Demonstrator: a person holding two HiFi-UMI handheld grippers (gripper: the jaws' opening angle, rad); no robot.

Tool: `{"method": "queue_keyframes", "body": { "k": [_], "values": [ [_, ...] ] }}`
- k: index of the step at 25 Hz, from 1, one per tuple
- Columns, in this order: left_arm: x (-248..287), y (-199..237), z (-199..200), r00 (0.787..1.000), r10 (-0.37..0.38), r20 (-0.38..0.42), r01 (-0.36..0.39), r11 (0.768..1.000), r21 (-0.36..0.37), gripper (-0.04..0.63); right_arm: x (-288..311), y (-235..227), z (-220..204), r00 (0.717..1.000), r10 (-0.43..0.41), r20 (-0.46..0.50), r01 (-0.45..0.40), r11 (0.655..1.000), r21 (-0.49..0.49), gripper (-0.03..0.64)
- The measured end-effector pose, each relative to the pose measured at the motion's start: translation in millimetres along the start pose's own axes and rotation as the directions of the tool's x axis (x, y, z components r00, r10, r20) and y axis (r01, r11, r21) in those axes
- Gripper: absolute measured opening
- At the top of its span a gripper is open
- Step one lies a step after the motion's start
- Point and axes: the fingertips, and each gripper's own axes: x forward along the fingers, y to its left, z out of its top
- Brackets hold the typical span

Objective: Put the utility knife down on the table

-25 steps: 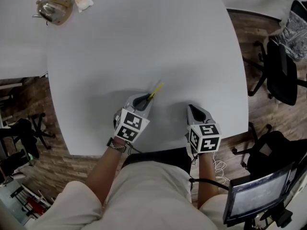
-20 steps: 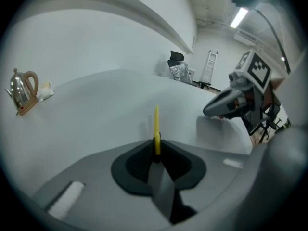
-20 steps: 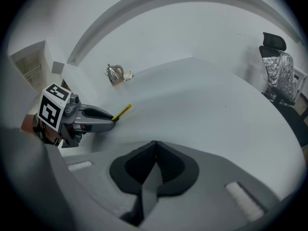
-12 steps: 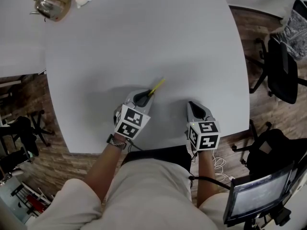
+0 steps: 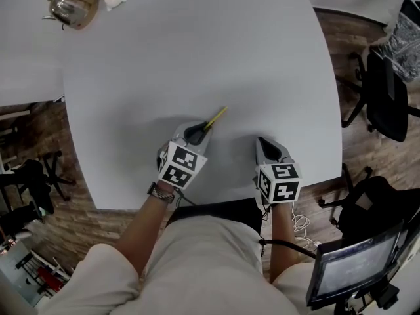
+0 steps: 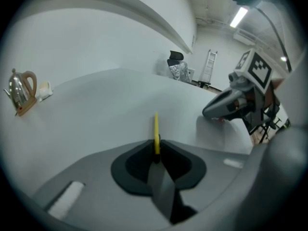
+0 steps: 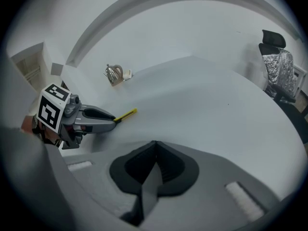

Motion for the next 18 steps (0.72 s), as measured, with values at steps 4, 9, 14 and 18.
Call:
{"method": "queue_keyframes", "body": {
  "k": [4, 9, 14, 18],
  "values": [
    [-0.9, 2.8, 5.0, 1.000, -0.003, 0.005, 0.003, 1.000, 0.019, 0.061, 1.4, -0.6, 2.0, 1.000, -0.002, 0.002, 0.002, 1.000, 0.000, 0.000],
    [-0.8, 2.7, 7.7, 1.000, -0.009, 0.011, 0.009, 1.000, 0.019, 0.062, 2.4, -2.1, -1.5, 1.000, -0.004, -0.005, 0.004, 1.000, -0.007, 0.000],
    [1.7, 1.4, 7.1, 1.000, -0.026, 0.006, 0.025, 1.000, 0.009, 0.086, 4.1, -1.9, -1.0, 1.000, 0.003, -0.006, -0.003, 1.000, -0.004, 0.001],
    [4.5, 1.4, 7.4, 0.999, -0.037, 0.000, 0.037, 0.999, 0.002, 0.095, 4.8, -0.6, 0.1, 1.000, 0.009, -0.005, -0.009, 1.000, -0.007, 0.002]
  ]
}}
